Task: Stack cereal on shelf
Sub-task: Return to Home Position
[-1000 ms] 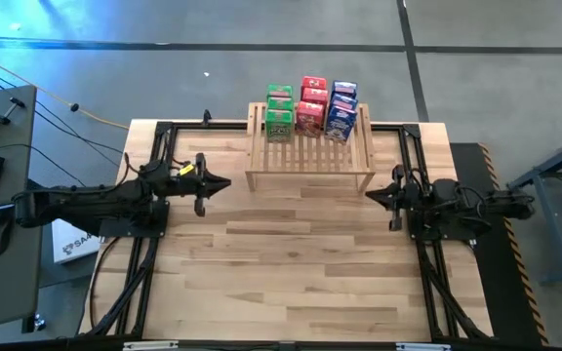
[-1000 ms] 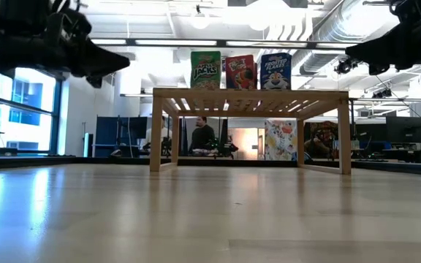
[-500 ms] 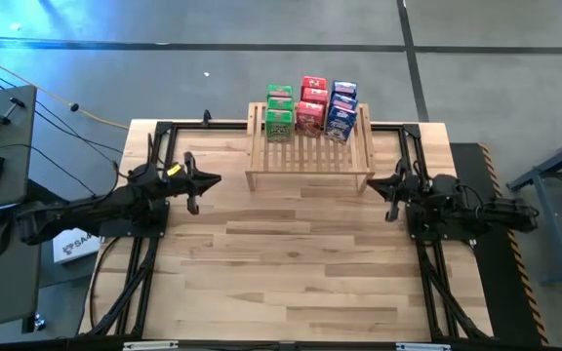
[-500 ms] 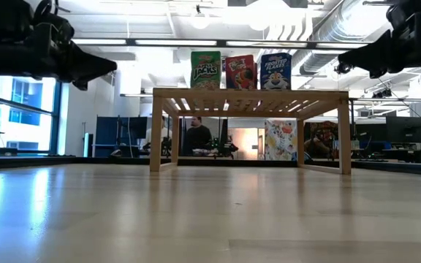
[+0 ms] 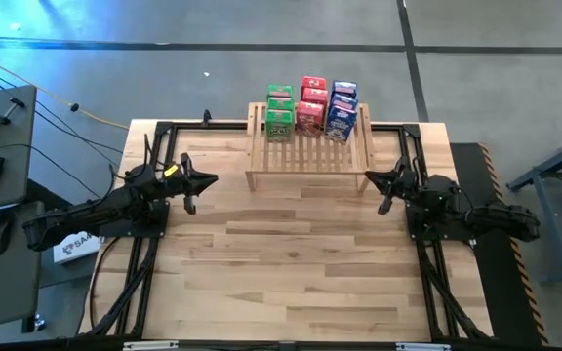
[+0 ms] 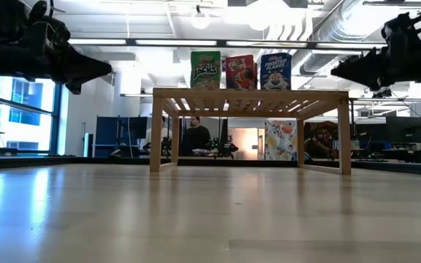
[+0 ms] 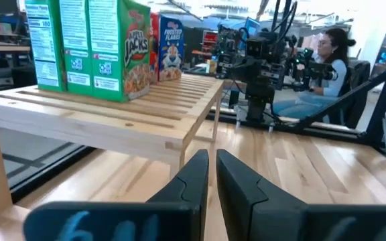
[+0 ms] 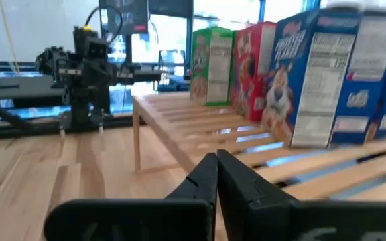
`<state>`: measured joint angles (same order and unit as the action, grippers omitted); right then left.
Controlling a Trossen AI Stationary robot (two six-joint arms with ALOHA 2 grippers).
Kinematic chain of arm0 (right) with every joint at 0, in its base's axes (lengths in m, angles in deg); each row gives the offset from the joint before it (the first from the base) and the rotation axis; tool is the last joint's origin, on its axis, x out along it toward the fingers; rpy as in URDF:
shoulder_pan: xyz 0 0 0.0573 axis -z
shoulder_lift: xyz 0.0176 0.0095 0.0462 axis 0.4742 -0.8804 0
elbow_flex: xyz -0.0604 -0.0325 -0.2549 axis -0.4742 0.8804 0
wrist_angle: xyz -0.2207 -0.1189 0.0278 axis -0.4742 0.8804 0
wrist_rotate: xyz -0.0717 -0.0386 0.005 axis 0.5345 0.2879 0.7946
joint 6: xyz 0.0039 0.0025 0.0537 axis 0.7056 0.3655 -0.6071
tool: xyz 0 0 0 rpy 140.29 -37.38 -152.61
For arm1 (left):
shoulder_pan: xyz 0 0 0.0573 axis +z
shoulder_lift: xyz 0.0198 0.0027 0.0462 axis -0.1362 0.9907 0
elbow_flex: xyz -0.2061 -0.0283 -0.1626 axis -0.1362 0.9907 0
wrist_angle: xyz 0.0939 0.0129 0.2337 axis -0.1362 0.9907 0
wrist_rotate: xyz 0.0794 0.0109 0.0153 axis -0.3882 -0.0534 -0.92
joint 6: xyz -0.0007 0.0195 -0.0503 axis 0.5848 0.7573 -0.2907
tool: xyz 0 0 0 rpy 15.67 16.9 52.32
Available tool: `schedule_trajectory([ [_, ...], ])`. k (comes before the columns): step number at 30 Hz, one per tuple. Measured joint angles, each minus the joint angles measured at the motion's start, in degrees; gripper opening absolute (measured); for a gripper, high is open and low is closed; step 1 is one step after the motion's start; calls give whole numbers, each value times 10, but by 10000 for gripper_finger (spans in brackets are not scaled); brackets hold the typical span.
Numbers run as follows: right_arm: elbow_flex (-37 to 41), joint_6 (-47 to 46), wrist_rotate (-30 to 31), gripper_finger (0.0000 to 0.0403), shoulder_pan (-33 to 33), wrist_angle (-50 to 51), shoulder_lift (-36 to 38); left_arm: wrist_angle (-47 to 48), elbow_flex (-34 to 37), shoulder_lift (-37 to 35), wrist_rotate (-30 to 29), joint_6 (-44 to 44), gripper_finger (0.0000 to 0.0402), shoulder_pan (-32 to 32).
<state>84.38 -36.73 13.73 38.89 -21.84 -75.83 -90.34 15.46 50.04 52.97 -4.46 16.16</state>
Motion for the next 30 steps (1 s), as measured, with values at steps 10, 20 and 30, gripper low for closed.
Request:
schedule_trajectory([
  [10,0,12,41,0,4,-11,3,-5,0,-22,-25,8,21,-4],
  [20,0,13,90,0,4,6,1,88,0,-118,0,17,21,-12],
  [30,1,14,84,0,4,6,1,108,0,-112,-3,19,21,-11],
])
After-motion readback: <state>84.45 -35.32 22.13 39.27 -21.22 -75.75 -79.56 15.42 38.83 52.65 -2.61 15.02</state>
